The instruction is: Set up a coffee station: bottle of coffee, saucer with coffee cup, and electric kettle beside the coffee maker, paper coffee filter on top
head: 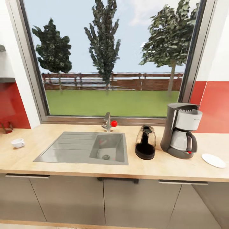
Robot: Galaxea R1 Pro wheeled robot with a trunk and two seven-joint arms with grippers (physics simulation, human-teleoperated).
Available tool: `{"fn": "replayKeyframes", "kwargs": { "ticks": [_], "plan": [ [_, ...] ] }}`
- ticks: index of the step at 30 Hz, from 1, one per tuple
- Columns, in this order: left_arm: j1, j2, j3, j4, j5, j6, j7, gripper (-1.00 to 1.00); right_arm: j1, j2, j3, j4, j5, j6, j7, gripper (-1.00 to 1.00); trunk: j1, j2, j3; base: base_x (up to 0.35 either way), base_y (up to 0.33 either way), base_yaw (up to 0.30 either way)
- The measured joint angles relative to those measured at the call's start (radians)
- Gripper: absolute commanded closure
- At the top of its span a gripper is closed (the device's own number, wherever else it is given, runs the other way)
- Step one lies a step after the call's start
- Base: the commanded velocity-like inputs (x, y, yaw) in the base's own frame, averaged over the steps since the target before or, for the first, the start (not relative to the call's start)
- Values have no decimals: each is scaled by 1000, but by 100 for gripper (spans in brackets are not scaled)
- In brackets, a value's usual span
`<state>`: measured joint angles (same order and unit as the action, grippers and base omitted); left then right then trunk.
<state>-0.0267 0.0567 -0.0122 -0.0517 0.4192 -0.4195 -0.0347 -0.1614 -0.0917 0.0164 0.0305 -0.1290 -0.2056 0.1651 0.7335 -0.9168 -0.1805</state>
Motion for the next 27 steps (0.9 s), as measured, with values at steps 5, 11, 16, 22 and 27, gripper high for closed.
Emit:
{"fn": "replayKeyframes", "kwargs": {
  "ticks": [5, 11, 16, 22, 27],
  "plan": [
    [0, 0, 0, 0, 0, 0, 0, -100, 0, -1, 0, 0, 0, -1, -1, -100, 0, 0, 0, 3, 340, 277],
    [0, 0, 0, 0, 0, 0, 0, -100, 0, -3, 0, 0, -1, -2, -1, -100, 0, 0, 0, 0, 340, 105],
    [0, 0, 0, 0, 1, 0, 0, -100, 0, -3, 0, 0, -1, -3, -1, -100, 0, 0, 0, 0, 340, 9],
    [0, 1, 1, 0, 1, 0, 0, -100, -1, -4, -1, 0, -2, -4, -1, -100, 0, 0, 0, 0, 340, 0],
    [0, 1, 1, 0, 1, 0, 0, -100, -1, -5, -1, 0, -2, -4, -1, -100, 0, 0, 1, 0, 340, -111]
  ]
}}
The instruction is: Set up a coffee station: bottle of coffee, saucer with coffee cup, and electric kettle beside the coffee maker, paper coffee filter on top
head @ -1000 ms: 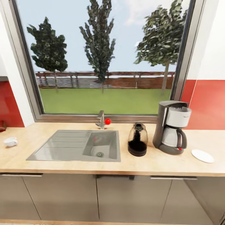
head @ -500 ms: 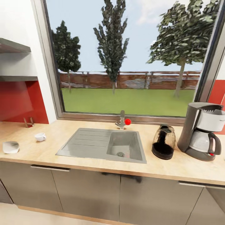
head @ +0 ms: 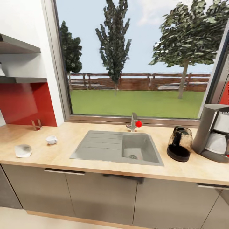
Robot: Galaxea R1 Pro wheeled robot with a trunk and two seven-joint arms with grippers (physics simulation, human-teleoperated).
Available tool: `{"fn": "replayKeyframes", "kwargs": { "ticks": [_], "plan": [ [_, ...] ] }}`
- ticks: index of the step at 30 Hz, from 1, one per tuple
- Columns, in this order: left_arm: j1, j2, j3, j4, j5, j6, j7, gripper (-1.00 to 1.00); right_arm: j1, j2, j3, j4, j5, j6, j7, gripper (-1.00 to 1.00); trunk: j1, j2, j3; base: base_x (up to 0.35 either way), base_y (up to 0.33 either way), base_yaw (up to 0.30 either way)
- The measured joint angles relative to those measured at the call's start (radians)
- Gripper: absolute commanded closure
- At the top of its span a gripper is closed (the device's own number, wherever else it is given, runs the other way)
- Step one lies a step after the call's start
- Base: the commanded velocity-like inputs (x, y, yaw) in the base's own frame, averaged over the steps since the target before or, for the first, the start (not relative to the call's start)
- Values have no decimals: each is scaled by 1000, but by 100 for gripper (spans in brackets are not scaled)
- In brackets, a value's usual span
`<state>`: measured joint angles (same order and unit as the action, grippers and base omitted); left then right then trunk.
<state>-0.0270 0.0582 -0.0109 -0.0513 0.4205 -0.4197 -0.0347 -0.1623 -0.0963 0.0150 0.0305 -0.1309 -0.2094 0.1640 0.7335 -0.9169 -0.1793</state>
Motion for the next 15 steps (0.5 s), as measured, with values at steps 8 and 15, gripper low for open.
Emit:
{"fn": "replayKeyframes", "kwargs": {
  "ticks": [8, 15],
  "plan": [
    [0, 0, 0, 0, 0, 0, 0, -100, 0, 0, 0, 0, -1, 0, 0, -100, 0, 0, 5, 0, 340, -104],
    [0, 0, 0, 0, 0, -1, 0, -100, 1, 1, 1, 0, 0, 0, 0, -100, 0, 0, 6, 0, 341, -7]
  ]
}}
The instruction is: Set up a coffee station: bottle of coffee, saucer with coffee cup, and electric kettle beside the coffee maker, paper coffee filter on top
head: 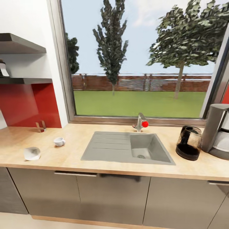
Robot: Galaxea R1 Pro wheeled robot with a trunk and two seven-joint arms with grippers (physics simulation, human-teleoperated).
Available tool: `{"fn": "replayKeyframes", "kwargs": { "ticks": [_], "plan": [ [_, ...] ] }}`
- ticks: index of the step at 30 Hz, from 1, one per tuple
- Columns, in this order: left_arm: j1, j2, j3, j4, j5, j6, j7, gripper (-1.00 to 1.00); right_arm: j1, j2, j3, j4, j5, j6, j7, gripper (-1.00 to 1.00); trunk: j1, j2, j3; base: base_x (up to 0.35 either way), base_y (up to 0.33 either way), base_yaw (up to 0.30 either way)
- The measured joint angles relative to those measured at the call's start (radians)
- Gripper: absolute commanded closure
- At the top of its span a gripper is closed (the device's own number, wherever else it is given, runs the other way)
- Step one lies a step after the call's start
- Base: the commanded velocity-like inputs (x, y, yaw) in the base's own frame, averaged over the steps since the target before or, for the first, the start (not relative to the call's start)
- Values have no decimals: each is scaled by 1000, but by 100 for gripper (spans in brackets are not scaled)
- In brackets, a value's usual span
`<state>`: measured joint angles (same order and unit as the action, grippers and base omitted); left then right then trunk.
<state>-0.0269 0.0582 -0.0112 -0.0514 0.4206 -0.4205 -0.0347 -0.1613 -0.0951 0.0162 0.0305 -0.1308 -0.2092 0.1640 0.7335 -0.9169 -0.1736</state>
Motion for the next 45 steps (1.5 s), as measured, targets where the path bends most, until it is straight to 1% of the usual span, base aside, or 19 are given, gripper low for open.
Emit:
{"fn": "replayKeyframes", "kwargs": {
  "ticks": [34, 45],
  "plan": [
    [0, 0, -1, 0, 0, -1, 0, -100, -1, 0, 0, 0, 0, -2, 0, -100, 0, 0, 0, 0, 341, -1],
    [0, 0, 0, 0, 0, -1, 0, -100, -1, -1, -1, 0, -1, -2, 0, -100, 0, 0, 7, 0, 331, -114]
  ]
}}
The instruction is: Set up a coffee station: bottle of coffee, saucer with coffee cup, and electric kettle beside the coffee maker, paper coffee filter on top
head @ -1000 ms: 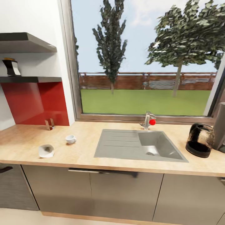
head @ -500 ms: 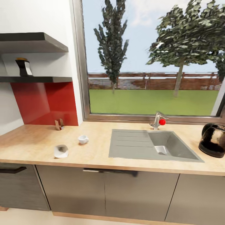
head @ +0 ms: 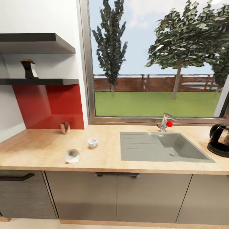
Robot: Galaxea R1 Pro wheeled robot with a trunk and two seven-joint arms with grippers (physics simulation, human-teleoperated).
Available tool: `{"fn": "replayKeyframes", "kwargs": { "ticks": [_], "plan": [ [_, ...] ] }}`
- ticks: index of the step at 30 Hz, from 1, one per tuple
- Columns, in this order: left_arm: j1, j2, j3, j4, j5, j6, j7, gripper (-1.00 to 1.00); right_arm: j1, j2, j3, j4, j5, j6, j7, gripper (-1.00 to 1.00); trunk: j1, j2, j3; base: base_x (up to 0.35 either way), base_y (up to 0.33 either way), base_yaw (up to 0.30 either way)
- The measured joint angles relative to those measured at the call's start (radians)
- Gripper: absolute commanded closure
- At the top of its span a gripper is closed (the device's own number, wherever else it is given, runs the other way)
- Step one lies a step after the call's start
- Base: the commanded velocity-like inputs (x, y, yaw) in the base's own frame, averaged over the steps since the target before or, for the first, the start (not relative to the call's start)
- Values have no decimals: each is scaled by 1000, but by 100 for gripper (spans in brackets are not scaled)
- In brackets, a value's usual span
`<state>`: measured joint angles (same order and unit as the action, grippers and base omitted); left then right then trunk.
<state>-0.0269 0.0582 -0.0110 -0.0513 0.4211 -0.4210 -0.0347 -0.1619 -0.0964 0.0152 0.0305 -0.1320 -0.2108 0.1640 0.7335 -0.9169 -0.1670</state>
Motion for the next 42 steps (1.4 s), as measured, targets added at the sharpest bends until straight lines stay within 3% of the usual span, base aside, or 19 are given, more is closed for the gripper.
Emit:
{"fn": "replayKeyframes", "kwargs": {
  "ticks": [30, 32, 33, 34, 35, 39, 42],
  "plan": [
    [0, 2, 2, 1, 1, -1, 0, -100, 1, 2, 1, 0, 1, -15, -1, -100, 0, 0, 1, -33, 33, -2],
    [0, 0, 1, 1, 1, -3, 0, -100, -1, 12, -2, -3, 3, -1, -60, -100, 0, 0, 1, 0, 0, 0],
    [0, -1, 0, 1, 1, -3, 0, -100, -2, 52, 8, -32, 27, 36, -172, -100, 0, 0, 1, 0, 0, 0],
    [0, -1, 0, 2, 1, -3, 0, -100, -3, 87, 18, -82, 57, 77, -206, -100, 0, 0, 1, 0, 0, 0],
    [0, -1, 0, 2, 1, -3, 0, -100, -3, 103, 24, -142, 90, 115, -218, -100, 0, 0, 1, 0, 0, 0],
    [0, -2, 0, 2, 1, -3, 0, -100, -4, 128, 35, -370, 203, 234, -226, -100, 0, 0, 1, 0, 0, 0],
    [0, -2, 0, 1, 1, -3, 0, -100, -4, 139, 41, -550, 247, 288, -215, -100, 0, 0, 1, 0, 0, 0]
  ]
}}
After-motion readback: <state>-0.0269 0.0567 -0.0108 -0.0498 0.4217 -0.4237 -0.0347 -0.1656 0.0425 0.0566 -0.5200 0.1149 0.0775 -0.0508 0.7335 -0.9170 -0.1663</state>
